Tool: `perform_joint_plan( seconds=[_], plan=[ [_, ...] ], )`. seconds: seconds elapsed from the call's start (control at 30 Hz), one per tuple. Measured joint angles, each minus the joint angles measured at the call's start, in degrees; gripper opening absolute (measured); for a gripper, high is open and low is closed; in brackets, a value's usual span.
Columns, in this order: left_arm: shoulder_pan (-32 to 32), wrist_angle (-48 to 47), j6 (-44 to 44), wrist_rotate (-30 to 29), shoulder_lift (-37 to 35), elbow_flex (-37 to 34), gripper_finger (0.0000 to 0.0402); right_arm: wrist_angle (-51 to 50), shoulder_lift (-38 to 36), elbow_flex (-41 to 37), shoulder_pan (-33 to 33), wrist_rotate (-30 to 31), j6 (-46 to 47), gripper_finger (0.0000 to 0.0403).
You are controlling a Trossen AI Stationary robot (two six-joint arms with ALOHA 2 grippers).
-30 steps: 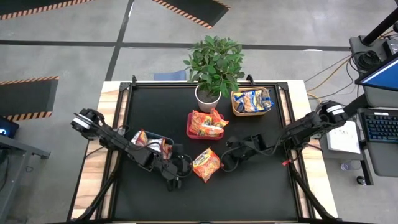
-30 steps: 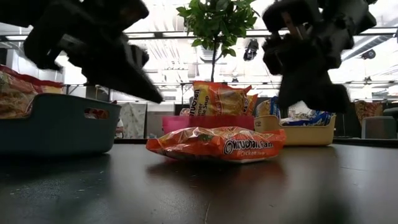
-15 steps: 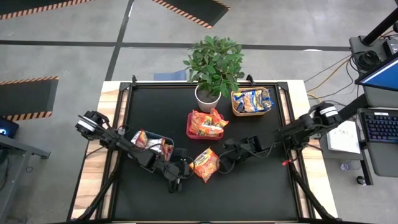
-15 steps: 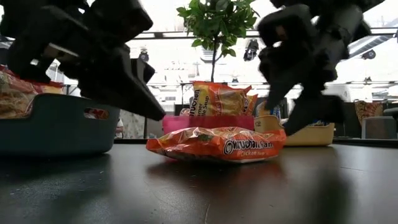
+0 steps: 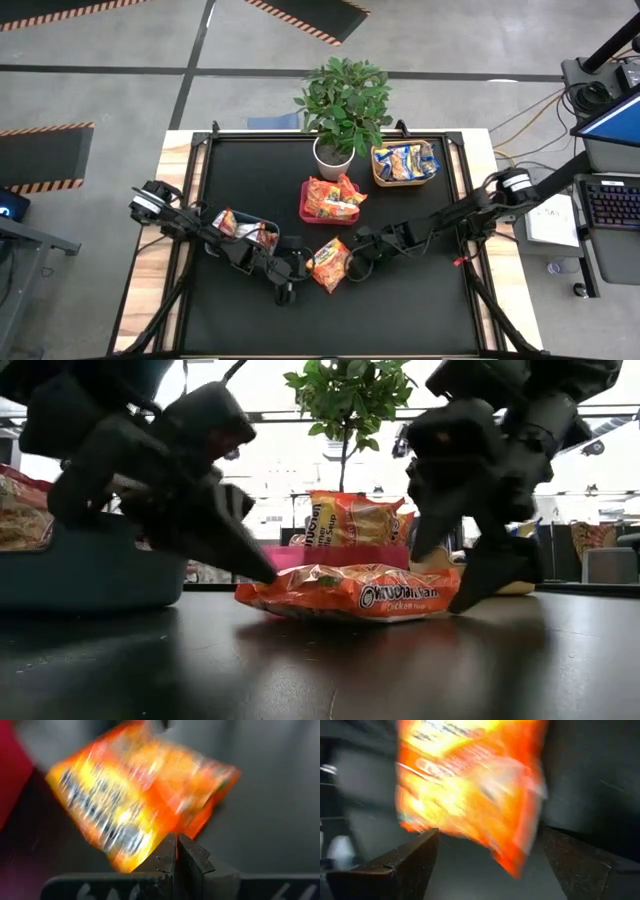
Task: Sort Maruchan noodles
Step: Put the orange noodle pack into the red bin
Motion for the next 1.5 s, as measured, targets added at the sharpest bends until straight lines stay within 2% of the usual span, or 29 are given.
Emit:
perform_joint_plan(
  seconds=[0.43,1.2,1.5],
  plan=[
    [1.5,4.7,-2.7,-0.2,3.1,-1.8,0.0,9.6,4.3,0.7,-1.9,-1.0,-3.4,0.0334],
    [1.6,5.1,-0.5,0.7,3.2,-0.9,0.0,10.6,4.3,0.4,-2.2,-1.0,-5.9,0.0329],
    [2.1,5.1,2.0,-0.8,2.3,-0.9,0.0,11.5,4.3,0.3,-2.2,-1.0,-6.6,0.0329]
  ],
)
